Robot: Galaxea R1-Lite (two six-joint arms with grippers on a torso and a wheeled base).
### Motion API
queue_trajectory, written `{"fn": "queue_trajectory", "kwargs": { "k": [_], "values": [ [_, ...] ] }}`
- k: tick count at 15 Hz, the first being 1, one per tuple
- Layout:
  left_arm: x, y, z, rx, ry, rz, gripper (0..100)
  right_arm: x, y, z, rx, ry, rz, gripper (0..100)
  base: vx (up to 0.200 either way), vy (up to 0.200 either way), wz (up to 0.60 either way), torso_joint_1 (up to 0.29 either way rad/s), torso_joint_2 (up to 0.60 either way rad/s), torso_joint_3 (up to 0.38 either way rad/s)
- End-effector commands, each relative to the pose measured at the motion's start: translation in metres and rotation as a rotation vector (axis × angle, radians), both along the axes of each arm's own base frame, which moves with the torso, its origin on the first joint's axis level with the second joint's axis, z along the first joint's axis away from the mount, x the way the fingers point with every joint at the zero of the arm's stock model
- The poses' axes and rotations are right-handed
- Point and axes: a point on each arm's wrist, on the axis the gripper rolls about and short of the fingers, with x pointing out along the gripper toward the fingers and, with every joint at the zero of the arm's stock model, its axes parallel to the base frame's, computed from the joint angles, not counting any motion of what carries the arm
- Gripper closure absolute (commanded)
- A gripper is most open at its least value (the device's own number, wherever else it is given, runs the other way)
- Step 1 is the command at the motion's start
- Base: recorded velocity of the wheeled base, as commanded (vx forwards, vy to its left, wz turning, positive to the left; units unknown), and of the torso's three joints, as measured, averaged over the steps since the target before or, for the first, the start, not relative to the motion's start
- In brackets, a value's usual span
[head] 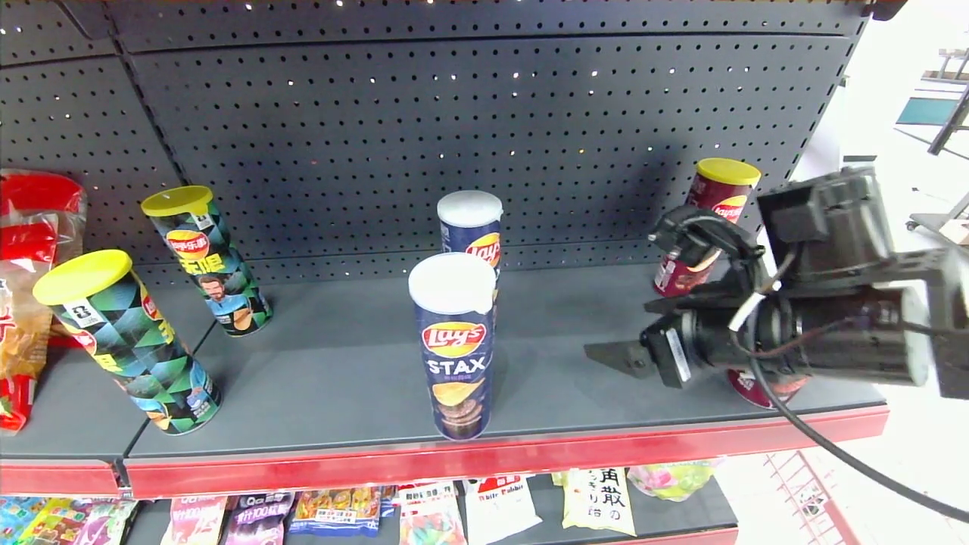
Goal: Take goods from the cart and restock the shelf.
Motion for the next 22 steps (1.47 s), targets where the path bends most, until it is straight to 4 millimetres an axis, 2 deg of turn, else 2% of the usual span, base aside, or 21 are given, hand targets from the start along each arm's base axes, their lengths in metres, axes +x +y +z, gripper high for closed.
{"fn": "queue_trajectory", "kwargs": {
  "k": [1,2,3,4,5,7,9,11,12,16,22],
  "values": [
    [0.048,-0.016,0.016,0.033,0.11,0.0,0,-0.092,-0.045,0.011,0.074,-0.091,0.086,0,0.0,0.0,0.0,0.0,0.0,0.0],
    [0.065,-0.022,0.019,0.04,0.135,-0.003,0,-0.118,-0.064,0.004,0.093,-0.119,0.097,0,0.0,0.0,0.0,0.0,0.0,0.0],
    [0.073,-0.025,0.02,0.039,0.149,-0.006,0,-0.131,-0.075,0.0,0.104,-0.139,0.095,0,0.0,0.0,0.0,0.0,0.0,0.0],
    [0.097,-0.033,0.021,0.01,0.185,-0.03,0,-0.164,-0.103,-0.011,0.141,-0.222,0.052,0,0.0,0.0,0.0,0.0,0.0,0.0],
    [0.11,-0.038,0.021,-0.007,0.21,-0.054,0,-0.183,-0.122,-0.02,0.154,-0.295,-0.036,0,0.0,0.0,0.0,0.0,0.0,0.0],
    [0.129,-0.046,0.015,0.012,0.289,-0.067,0,-0.206,-0.144,-0.031,0.184,-0.413,-0.189,0,0.0,0.0,0.0,0.0,0.0,0.0],
    [0.148,-0.054,0.009,0.033,0.361,-0.075,0,-0.215,-0.151,-0.029,0.167,-0.431,-0.327,0,0.0,0.0,0.0,0.0,0.0,0.0],
    [0.172,-0.068,0.004,0.055,0.43,-0.096,0,-0.215,-0.153,-0.039,0.153,-0.38,-0.498,0,0.0,0.0,0.0,0.0,0.0,0.0],
    [0.184,-0.076,0.002,0.065,0.455,-0.111,0,-0.216,-0.153,-0.043,0.156,-0.372,-0.522,0,0.0,0.0,0.0,0.0,0.0,0.0],
    [0.221,-0.101,-0.013,0.093,0.491,-0.143,0,-0.226,-0.156,-0.05,0.18,-0.41,-0.527,0,0.0,0.0,0.0,0.0,0.0,0.0],
    [0.248,-0.116,-0.016,0.099,0.492,-0.149,0,-0.229,-0.157,-0.061,0.178,-0.411,-0.53,0,0.0,0.0,0.0,0.0,0.0,0.0]
  ]
}}
